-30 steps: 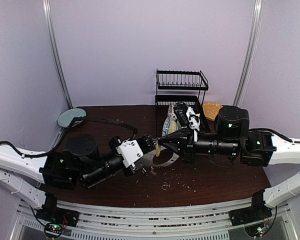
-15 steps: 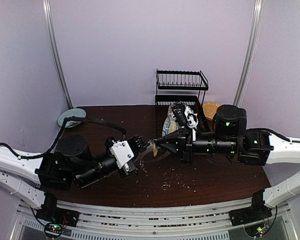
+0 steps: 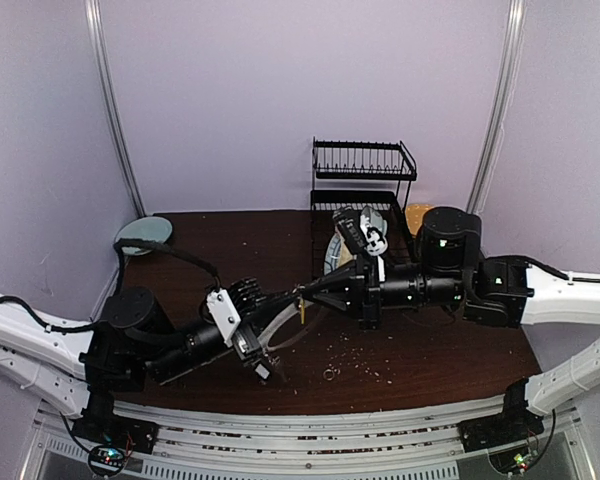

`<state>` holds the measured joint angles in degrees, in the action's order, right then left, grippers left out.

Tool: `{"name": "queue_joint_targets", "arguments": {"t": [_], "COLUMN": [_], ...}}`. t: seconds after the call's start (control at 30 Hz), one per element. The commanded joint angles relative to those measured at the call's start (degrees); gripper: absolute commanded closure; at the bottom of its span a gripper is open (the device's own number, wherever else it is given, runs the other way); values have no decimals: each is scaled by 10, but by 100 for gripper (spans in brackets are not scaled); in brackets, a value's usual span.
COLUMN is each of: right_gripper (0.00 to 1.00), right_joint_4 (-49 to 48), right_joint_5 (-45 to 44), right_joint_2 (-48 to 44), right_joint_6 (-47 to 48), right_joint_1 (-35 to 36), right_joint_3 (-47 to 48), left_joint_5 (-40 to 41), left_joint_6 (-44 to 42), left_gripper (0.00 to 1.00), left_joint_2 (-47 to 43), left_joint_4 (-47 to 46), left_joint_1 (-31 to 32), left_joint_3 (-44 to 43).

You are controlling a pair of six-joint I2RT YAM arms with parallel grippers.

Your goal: Put the keys on the keyring

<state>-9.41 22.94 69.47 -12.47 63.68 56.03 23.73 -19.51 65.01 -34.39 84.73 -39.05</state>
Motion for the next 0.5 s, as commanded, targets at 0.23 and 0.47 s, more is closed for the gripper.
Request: {"name": "queue_joint_targets", "arguments": {"t": [0.23, 0.47], "right_gripper": [64, 60], "right_joint_4": [77, 119], "right_joint_5": [-34, 6], "right_joint_2": [-44, -91], "right_joint_6": [22, 54], "right_joint_1": [-13, -29], "right_joint_3": [9, 13], "left_joint_5": [-18, -29], "left_joint_6": [-5, -10], "left_gripper": [100, 100], "left_joint_2": [-5, 4], "left_joint_4": [-154, -159], "left_joint_1": [2, 0], "left_joint_3": [-3, -11]}}
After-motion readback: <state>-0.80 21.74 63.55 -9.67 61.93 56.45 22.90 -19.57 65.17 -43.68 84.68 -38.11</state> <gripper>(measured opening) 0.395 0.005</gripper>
